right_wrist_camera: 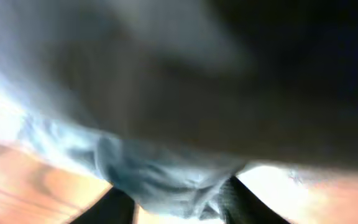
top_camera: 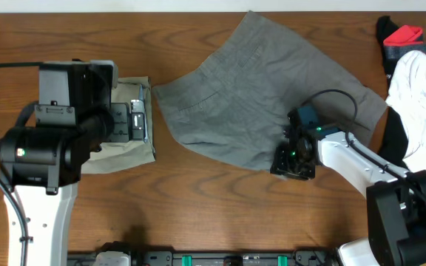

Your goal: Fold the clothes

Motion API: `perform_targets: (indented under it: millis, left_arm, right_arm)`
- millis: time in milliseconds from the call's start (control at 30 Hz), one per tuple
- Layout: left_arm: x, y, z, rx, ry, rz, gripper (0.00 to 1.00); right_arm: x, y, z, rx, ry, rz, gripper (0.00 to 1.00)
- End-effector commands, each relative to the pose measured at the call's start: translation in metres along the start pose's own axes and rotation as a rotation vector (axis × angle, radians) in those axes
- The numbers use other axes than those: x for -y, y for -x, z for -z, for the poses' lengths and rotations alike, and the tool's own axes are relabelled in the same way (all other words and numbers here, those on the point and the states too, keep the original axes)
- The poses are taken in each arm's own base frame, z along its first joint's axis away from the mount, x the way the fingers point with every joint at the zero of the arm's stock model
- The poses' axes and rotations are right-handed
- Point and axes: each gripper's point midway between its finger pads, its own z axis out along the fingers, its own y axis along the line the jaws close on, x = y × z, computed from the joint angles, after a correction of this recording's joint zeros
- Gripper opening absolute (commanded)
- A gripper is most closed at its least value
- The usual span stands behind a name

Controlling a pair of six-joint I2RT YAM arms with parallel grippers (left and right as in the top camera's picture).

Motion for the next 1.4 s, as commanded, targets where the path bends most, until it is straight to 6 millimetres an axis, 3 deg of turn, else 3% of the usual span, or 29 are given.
perform_targets:
  millis: [0, 67, 167, 333, 433, 533, 733, 867, 1033, 1133, 1200, 1267, 1367]
  left_arm:
    - [-0.001, 0.002, 0.002, 0.006, 0.01, -0.005, 0.98]
    - [-0.001, 0.002, 0.002, 0.006, 0.009, -0.005, 0.98]
    - [-0.001, 0.002, 0.002, 0.006, 0.01, -0.005, 0.98]
    - [-0.001, 0.003, 0.002, 0.011, 0.009, -0.005, 0.98]
    - [-0.001, 0.004, 0.002, 0.015, 0.009, -0.005, 0.98]
    - [-0.001, 0.005, 0.002, 0.02, 0.009, -0.005, 0.98]
    - [-0.001, 0.007, 0.001, 0.022, 0.008, -0.005, 0.98]
    - [0.0, 0.006, -0.005, 0.004, 0.003, -0.005, 0.98]
    - [0.013, 0.002, -0.021, -0.059, -0.073, -0.001, 0.98]
    - [0.024, -0.011, -0.037, -0.152, -0.132, 0.019, 0.98]
    - [0.027, -0.024, -0.05, -0.232, -0.153, 0.041, 0.98]
    - [0.033, -0.037, -0.064, -0.306, -0.189, 0.054, 0.98]
    - [0.041, -0.055, -0.088, -0.405, -0.232, 0.075, 0.98]
  right_arm:
    - [0.002, 0.002, 0.001, 0.025, -0.021, -0.007, 0.15]
    - [0.003, 0.004, 0.007, 0.042, -0.03, 0.015, 0.02]
    - [0.005, 0.007, 0.027, 0.079, -0.061, 0.042, 0.01]
    - [0.027, 0.011, 0.095, 0.222, -0.221, 0.045, 0.01]
    - [0.053, 0.0, 0.145, 0.32, -0.364, -0.014, 0.01]
    - [0.072, -0.012, 0.183, 0.403, -0.445, -0.074, 0.02]
    - [0.081, -0.029, 0.231, 0.553, -0.398, -0.137, 0.06]
    - [0.085, -0.034, 0.241, 0.593, -0.374, -0.164, 0.09]
    - [0.064, -0.031, 0.228, 0.525, -0.271, -0.052, 0.07]
    - [0.066, -0.03, 0.221, 0.482, -0.292, -0.05, 0.11]
    - [0.068, -0.029, 0.216, 0.447, -0.307, -0.054, 0.21]
    - [0.07, -0.029, 0.209, 0.407, -0.324, -0.057, 0.52]
    - [0.072, -0.026, 0.2, 0.357, -0.344, -0.061, 0.63]
